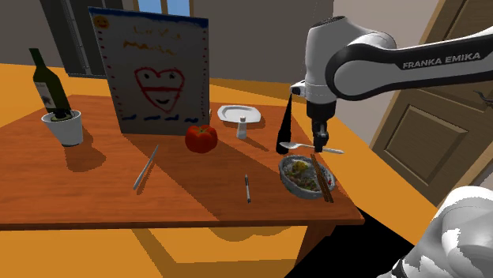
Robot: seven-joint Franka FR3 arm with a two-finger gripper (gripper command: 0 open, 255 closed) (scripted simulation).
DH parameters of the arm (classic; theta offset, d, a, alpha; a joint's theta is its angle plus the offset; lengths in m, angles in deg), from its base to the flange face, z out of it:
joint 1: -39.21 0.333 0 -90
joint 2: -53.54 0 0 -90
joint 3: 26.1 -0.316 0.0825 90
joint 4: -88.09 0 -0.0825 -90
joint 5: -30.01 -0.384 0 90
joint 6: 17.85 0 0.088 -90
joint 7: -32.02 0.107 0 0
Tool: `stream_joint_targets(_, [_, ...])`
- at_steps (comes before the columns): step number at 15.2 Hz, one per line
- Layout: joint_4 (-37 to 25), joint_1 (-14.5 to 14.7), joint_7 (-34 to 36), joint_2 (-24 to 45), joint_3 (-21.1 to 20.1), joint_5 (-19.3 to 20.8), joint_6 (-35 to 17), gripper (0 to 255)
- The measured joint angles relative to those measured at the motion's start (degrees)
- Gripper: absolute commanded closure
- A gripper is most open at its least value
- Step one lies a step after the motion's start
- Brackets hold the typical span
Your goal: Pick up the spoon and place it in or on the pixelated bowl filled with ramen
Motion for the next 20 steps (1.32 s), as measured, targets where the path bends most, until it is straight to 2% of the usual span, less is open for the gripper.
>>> stream_joint_targets(12, [7.50, -0.09, 1.91, 2.01, -0.03, 0.59, -9.31, 255])
stream_joint_targets(18, [8.10, -0.09, 2.09, 2.16, -0.06, 0.63, -10.06, 255])
stream_joint_targets(19, [8.10, -0.09, 2.09, 2.16, -0.06, 0.64, -10.06, 0])
stream_joint_targets(20, [8.11, -0.09, 2.09, 2.16, -0.06, 0.64, -10.07, 0])
